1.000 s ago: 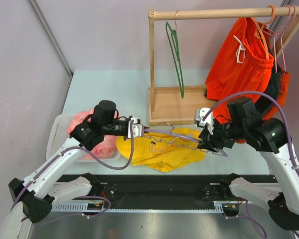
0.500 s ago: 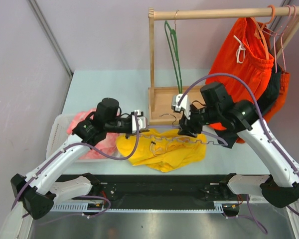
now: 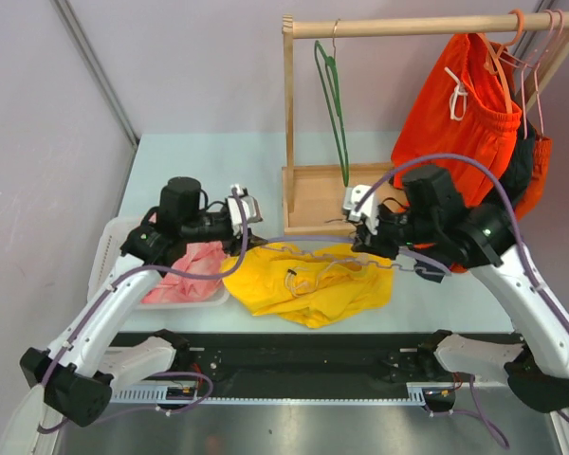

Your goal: Place the shorts on the hanger

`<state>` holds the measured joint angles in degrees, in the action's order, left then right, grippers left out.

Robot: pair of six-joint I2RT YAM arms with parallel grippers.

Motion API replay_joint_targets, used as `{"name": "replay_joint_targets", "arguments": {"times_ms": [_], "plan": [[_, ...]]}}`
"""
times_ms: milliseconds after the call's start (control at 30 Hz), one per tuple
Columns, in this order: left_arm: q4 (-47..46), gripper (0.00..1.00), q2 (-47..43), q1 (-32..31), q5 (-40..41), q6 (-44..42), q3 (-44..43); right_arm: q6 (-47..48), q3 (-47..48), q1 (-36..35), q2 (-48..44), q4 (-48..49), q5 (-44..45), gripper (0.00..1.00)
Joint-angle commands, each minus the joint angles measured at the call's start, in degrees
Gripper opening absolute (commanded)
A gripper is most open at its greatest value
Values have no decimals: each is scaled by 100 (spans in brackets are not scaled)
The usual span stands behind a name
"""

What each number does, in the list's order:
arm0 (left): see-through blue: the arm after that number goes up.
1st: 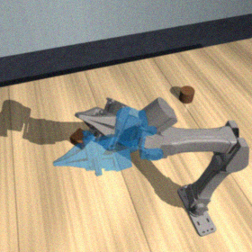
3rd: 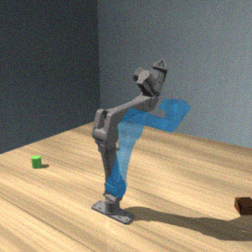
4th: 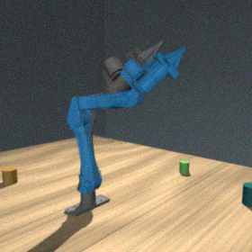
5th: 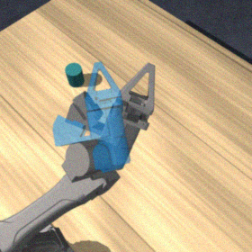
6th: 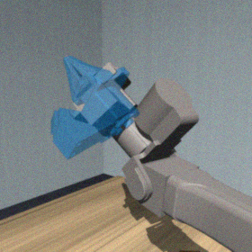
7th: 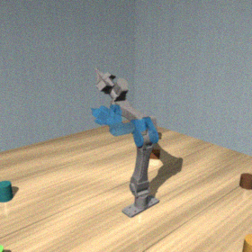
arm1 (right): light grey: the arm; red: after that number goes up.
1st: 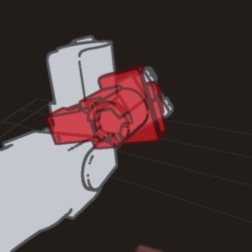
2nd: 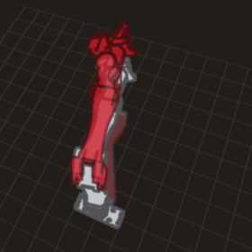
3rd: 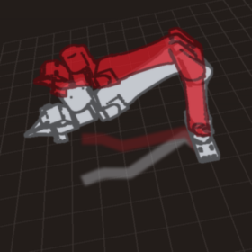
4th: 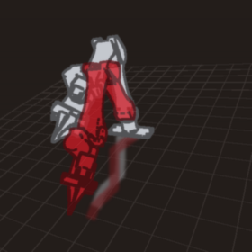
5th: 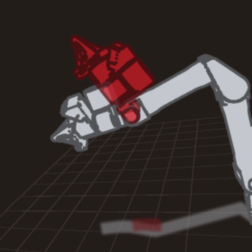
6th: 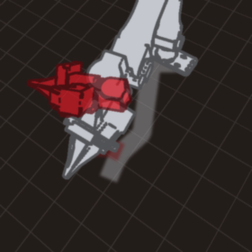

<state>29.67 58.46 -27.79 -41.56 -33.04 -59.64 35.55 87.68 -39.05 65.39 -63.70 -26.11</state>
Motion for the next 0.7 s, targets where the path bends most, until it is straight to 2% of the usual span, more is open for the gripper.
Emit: {"name": "replay_joint_targets", "arguments": {"times_ms": [0,233,333,467,500,600,633,667], "plan": [[600,59,192,520,-169,-149,-373,110,-66,520,-596,-520,-17,0],[1189,69,675,512,236,-651,-268,277,-286,679,-641,-582,-149,0],[1654,70,825,512,227,-1125,-268,373,-321,679,-545,-485,-210,0],[1718,68,729,503,350,-1504,-75,435,-339,688,-369,-328,-272,0],[1717,67,720,477,394,-1565,-57,444,-339,679,-342,-301,-281,0],[1893,49,842,468,430,-1714,-92,549,-365,679,-219,-187,-290,0],[1980,39,878,468,395,-1784,-144,567,-366,679,-184,-143,-281,0],[2068,35,913,468,333,-1837,-153,602,-366,679,-158,-29,-307,0]]}}
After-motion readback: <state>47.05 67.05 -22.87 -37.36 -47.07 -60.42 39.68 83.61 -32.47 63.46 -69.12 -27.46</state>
